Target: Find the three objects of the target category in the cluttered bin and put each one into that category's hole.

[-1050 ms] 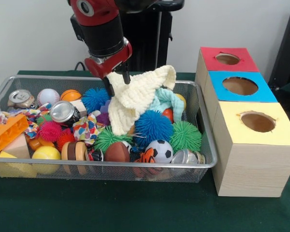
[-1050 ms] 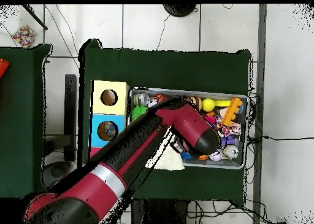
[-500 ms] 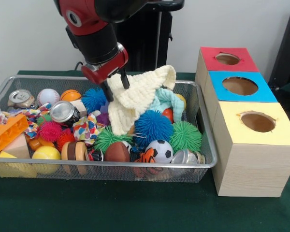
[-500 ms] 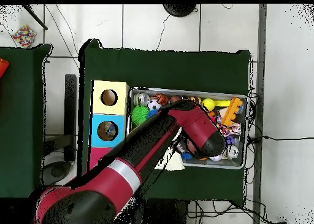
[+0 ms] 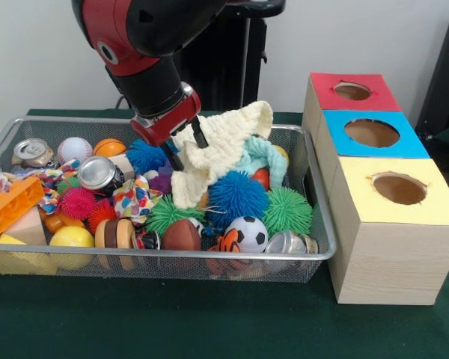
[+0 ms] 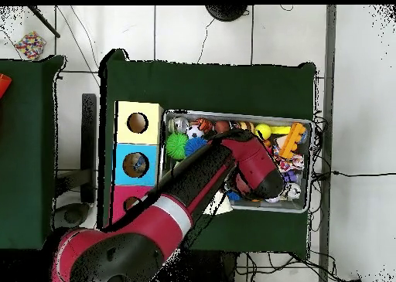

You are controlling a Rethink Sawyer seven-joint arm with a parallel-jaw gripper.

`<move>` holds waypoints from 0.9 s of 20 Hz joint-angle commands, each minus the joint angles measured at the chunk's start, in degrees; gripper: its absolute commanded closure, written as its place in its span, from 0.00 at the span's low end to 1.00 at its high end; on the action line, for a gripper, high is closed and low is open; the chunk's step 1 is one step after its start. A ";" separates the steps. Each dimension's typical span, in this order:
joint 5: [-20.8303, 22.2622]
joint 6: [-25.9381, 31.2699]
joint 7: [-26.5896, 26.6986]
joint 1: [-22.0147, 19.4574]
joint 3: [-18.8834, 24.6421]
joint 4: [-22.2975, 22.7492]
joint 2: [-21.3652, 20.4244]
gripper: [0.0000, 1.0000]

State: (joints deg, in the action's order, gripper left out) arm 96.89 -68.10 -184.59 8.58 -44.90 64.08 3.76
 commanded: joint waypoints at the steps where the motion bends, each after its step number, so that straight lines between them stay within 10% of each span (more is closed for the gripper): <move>1: -5.73 3.55 -5.99 -1.68 12.17 -4.08 2.28 0.00; 14: -4.87 4.74 -3.78 -1.81 13.87 -4.15 3.00 0.00; 15: -4.63 4.59 -3.77 -1.68 13.77 -4.13 3.05 1.00; 18: -4.25 4.41 -4.46 -1.46 13.55 -4.33 3.22 1.00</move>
State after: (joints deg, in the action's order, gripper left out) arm 96.34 -66.00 -184.59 7.48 -43.45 63.95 3.46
